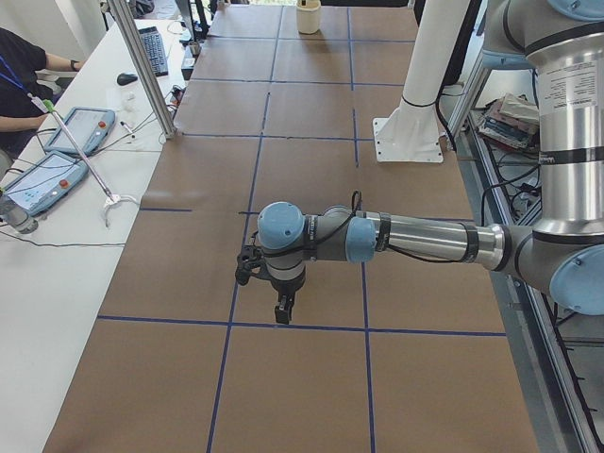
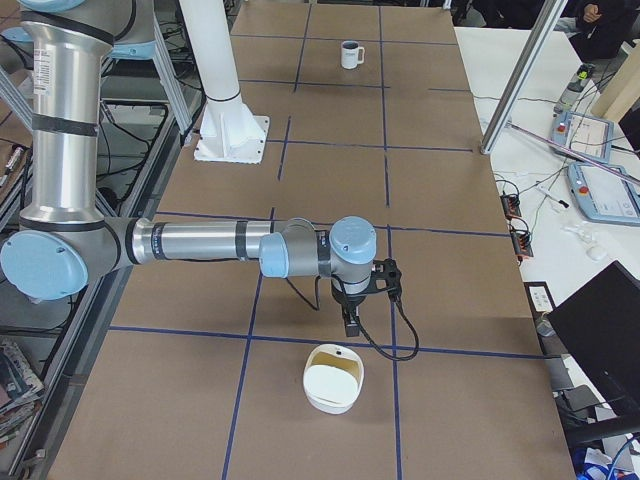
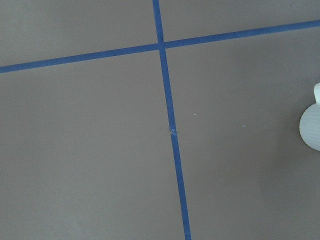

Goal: Left arm hands cup to right arm to dump lemon

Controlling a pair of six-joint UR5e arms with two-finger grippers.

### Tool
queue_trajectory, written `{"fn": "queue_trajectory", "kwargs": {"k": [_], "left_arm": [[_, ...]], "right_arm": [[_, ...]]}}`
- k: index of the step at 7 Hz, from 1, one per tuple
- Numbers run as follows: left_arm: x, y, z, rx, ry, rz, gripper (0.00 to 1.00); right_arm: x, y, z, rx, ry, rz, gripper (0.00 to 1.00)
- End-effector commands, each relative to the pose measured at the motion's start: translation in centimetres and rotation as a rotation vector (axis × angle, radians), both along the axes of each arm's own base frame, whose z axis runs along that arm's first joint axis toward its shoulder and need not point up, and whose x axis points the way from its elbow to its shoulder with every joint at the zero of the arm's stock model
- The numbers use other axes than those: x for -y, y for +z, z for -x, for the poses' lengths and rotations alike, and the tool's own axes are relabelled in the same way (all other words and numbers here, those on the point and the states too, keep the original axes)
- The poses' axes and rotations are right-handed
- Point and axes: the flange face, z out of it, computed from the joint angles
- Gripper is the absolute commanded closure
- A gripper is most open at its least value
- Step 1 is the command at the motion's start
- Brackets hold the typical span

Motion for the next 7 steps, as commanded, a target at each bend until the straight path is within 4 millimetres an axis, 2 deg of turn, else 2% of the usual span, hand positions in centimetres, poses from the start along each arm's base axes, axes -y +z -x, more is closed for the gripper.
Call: {"fn": "queue_trajectory", "kwargs": {"k": [1, 4, 5, 6, 7], "left_arm": [[-0.1, 0.1, 0.0, 0.005, 0.004, 0.001, 0.00], [0.7, -1.9, -0.2, 0.001, -0.001, -0.039, 0.00], [2.1, -4.2, -0.2, 0.003, -0.002, -0.132, 0.00], [2.6, -4.1, -0.2, 0.002, -0.002, -0.186, 0.00], [2.3, -2.5, -0.2, -0.004, 0.002, -0.177, 0.00]], "right_arm": [[0.0, 0.0, 0.0, 0.000, 0.000, -0.001, 0.00], [0.2, -0.2, 0.1, 0.000, 0.000, -0.005, 0.00], [0.4, -0.4, 0.2, 0.000, -0.002, -0.008, 0.00], [0.5, -0.4, 0.2, 0.001, 0.000, -0.007, 0.00], [0.5, -0.4, 0.2, 0.001, 0.000, -0.007, 0.00]]}}
